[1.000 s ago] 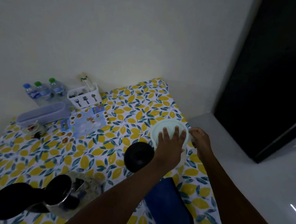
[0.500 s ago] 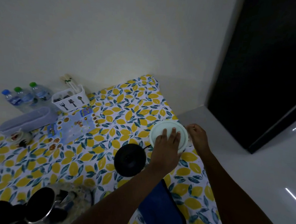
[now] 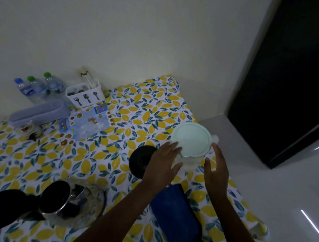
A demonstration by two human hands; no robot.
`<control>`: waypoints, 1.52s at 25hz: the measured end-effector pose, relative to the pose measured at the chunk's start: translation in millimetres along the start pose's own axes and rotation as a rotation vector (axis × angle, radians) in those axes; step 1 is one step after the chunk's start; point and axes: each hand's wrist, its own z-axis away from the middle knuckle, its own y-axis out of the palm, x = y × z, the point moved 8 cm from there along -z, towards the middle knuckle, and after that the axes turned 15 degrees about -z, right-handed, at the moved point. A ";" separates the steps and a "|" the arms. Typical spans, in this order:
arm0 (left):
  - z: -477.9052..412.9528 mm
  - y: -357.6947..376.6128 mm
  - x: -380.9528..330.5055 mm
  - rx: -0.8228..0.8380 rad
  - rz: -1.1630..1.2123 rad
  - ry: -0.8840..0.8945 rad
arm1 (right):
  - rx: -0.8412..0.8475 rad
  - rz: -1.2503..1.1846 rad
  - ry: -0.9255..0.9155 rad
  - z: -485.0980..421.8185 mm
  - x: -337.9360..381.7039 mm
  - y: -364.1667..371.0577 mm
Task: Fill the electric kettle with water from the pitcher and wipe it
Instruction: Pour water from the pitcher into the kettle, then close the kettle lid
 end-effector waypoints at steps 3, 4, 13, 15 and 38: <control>48.3 -14.5 28.5 -0.012 0.073 -0.092 | 0.069 0.088 -0.078 41.3 16.0 21.9; 66.3 -17.9 37.4 -0.011 0.084 -0.118 | 0.116 0.108 -0.094 54.7 20.5 33.9; 213.5 -75.0 136.1 -0.089 0.074 -0.346 | 0.652 0.280 -0.214 174.1 54.1 186.5; 238.4 -91.0 156.4 -0.130 0.023 -0.344 | 0.735 0.286 -0.238 197.7 62.8 214.8; 257.1 -155.0 251.8 -0.059 0.123 -0.355 | 0.790 0.345 -0.231 220.2 79.6 312.1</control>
